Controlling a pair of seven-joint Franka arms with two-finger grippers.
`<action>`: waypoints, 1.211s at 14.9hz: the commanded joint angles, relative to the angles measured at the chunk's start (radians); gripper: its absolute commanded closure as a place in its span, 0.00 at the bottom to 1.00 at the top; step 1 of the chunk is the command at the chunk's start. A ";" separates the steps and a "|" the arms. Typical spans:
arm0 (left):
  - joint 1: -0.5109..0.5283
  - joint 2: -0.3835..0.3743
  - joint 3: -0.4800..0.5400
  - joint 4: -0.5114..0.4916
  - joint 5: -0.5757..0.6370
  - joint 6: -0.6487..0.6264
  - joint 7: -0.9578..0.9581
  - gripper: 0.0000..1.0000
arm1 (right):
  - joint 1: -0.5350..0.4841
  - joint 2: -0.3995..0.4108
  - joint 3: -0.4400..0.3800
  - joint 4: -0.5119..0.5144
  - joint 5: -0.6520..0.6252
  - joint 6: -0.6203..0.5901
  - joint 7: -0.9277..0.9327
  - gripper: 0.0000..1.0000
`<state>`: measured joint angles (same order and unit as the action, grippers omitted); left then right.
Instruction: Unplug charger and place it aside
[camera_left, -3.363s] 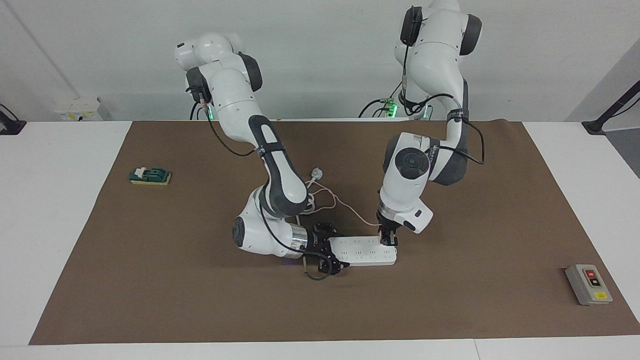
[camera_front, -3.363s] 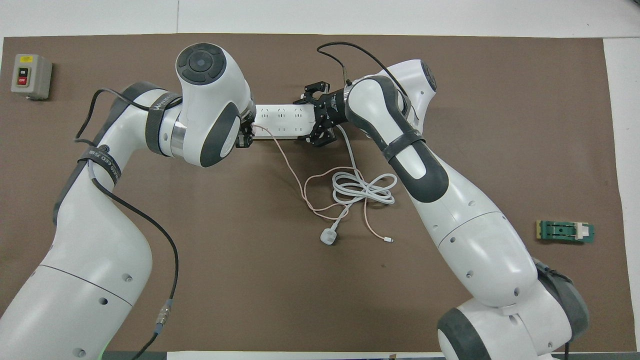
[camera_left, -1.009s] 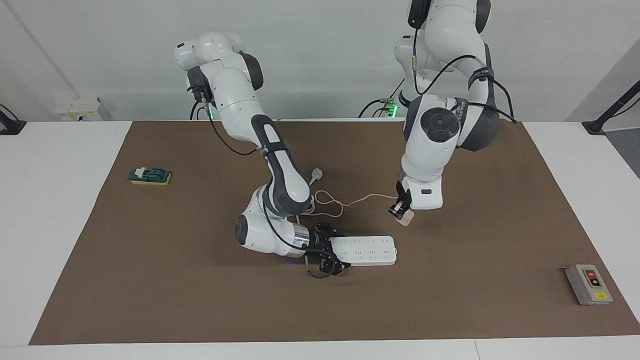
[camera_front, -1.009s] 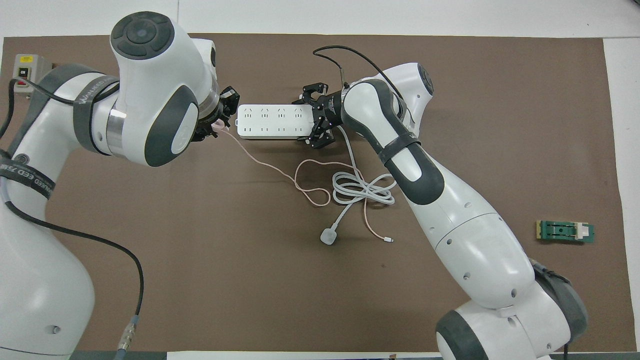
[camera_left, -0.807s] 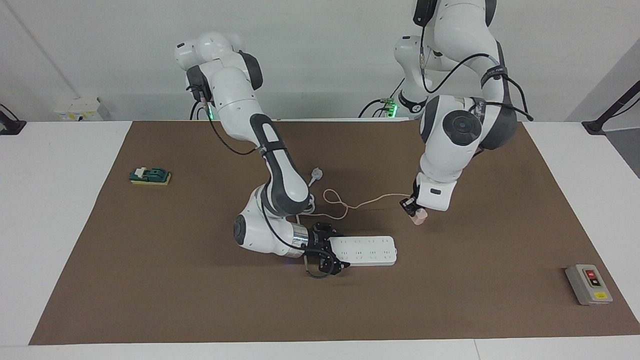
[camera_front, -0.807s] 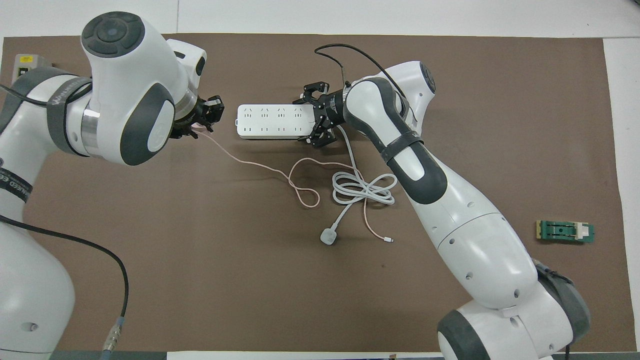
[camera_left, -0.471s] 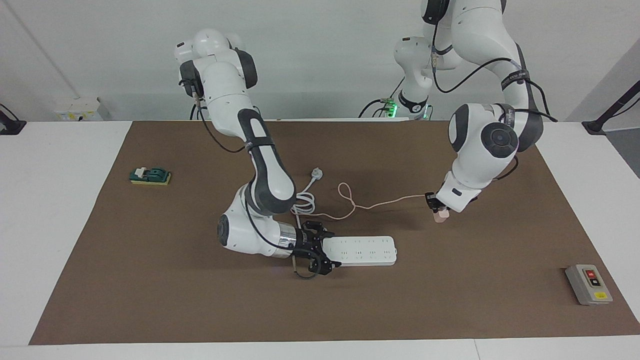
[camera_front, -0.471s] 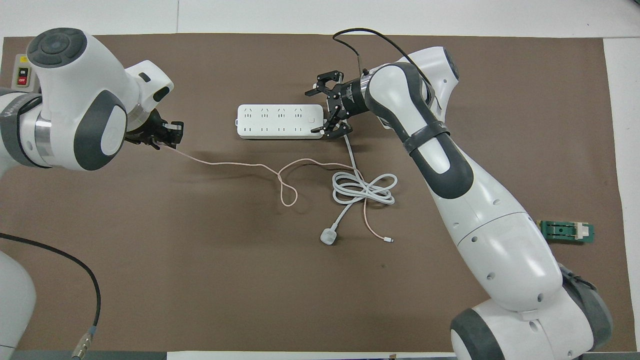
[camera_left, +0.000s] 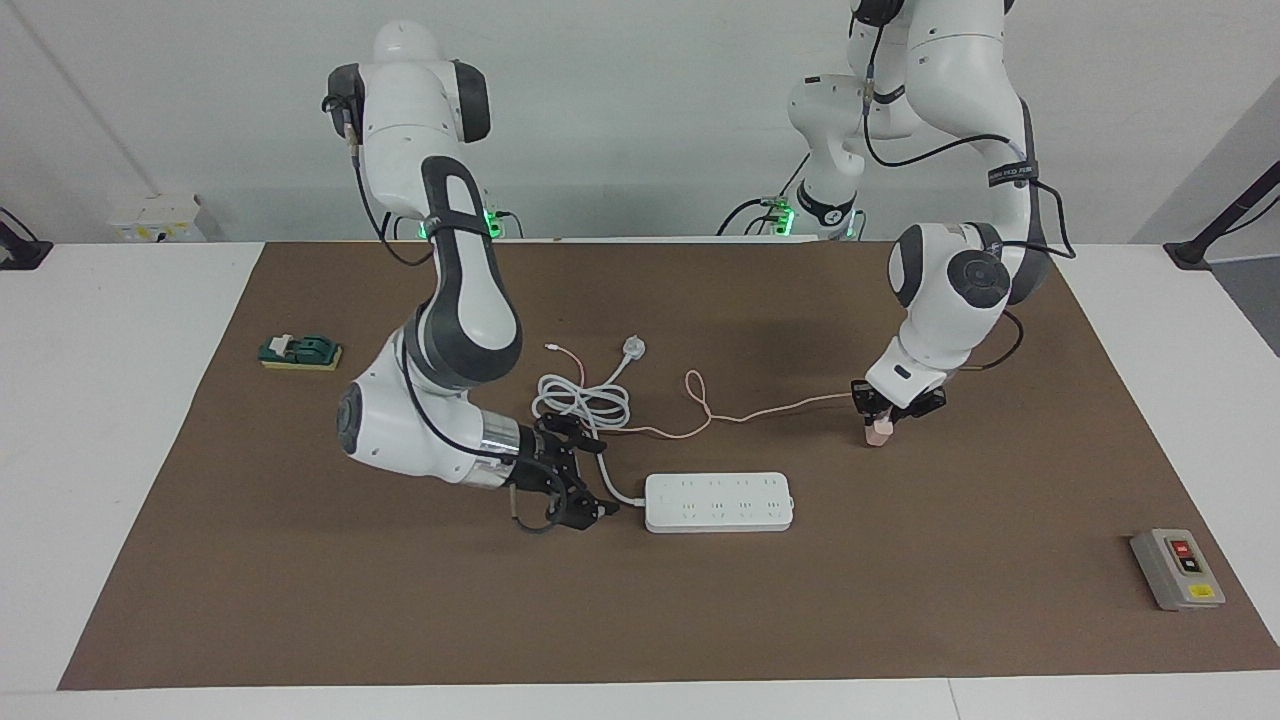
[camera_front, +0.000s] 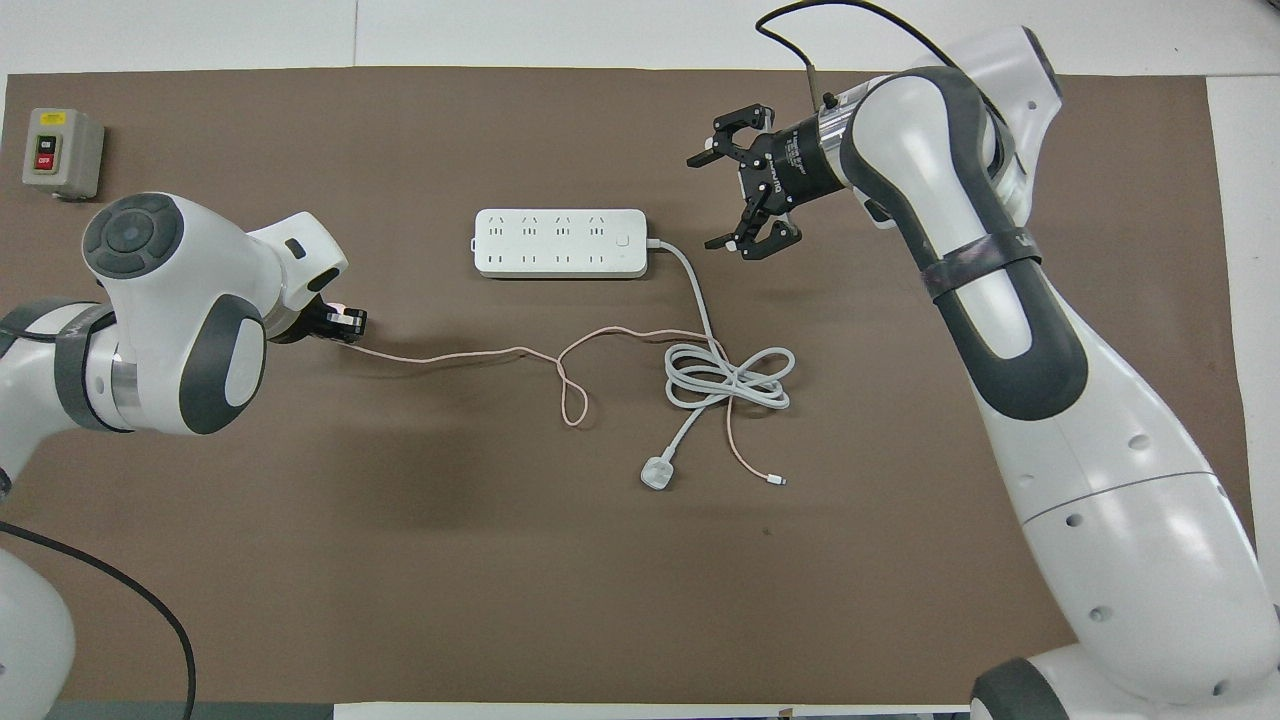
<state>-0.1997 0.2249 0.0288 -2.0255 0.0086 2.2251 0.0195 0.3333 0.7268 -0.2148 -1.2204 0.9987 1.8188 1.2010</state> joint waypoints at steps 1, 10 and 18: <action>0.020 -0.056 -0.001 -0.070 0.004 0.027 0.019 0.89 | 0.001 -0.098 -0.047 -0.068 -0.055 -0.048 -0.034 0.00; 0.147 -0.070 0.000 -0.102 0.005 0.016 0.091 0.00 | -0.032 -0.314 -0.083 -0.067 -0.416 -0.188 -0.200 0.00; 0.138 -0.076 0.000 -0.064 0.005 -0.008 0.062 0.00 | -0.099 -0.414 -0.083 -0.067 -0.647 -0.292 -0.743 0.00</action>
<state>-0.0557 0.1787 0.0259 -2.0859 0.0079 2.2270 0.1039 0.2406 0.3605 -0.3043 -1.2494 0.4189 1.5385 0.6093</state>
